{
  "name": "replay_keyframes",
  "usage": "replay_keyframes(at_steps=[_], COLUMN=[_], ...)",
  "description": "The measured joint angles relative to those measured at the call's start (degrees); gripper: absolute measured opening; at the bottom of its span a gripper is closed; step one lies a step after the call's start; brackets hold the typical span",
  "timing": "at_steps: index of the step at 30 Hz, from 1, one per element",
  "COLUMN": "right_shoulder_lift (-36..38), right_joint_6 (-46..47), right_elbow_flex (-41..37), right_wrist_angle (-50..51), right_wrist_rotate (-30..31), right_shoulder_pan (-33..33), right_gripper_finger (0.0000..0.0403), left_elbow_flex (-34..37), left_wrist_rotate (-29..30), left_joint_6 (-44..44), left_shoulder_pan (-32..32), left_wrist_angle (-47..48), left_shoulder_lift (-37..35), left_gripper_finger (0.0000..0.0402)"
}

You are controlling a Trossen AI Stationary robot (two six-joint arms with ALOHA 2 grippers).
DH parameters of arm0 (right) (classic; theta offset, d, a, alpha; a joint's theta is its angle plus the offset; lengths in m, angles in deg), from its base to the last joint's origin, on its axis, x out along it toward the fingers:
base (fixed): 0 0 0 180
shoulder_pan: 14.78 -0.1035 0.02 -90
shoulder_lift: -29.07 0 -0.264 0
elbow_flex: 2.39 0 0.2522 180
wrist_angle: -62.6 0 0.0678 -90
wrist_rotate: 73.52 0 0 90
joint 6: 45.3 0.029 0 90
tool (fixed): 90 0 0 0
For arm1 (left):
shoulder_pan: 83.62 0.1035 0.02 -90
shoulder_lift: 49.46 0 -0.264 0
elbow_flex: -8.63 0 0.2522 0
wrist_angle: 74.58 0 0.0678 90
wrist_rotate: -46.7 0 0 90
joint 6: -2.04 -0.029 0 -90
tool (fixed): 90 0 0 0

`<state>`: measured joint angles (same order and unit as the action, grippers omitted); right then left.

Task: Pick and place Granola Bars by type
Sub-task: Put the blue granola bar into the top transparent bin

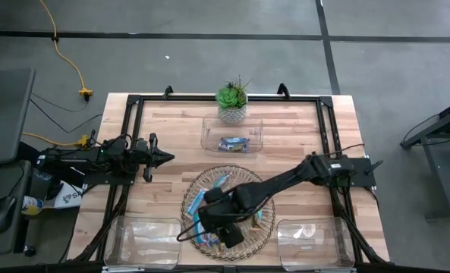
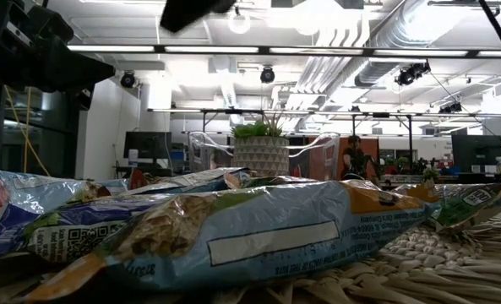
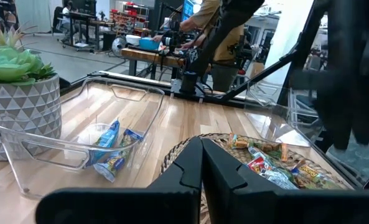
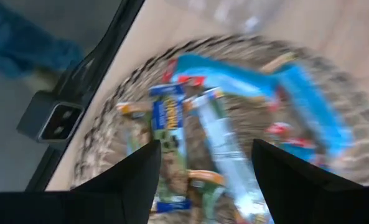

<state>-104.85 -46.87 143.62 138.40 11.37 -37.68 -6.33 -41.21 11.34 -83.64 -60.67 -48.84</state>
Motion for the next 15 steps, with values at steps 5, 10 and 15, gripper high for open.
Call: replay_keyframes(at_steps=[5,10,15], right_shoulder_lift=[-4.27,-6.04,-6.54], right_joint_6=[0.11,0.18,0.05], right_elbow_flex=[-0.04,-0.04,-0.04], right_wrist_angle=[-0.12,-0.68,-1.74], right_wrist_rotate=[-5.42,-6.42,-4.37], right_shoulder_pan=[-0.29,-1.45,-2.33], right_gripper_finger=[0.0232,0.0232,0.0230], left_elbow_flex=[0.01,0.00,0.01], left_wrist_rotate=[0.00,0.00,0.02], left_joint_6=[0.00,-0.01,0.02], left_shoulder_pan=[0.00,0.02,0.01], left_wrist_angle=[0.00,0.00,0.00], left_shoulder_lift=[0.00,0.00,0.00], left_gripper_finger=[0.0001,0.0001,0.0001])
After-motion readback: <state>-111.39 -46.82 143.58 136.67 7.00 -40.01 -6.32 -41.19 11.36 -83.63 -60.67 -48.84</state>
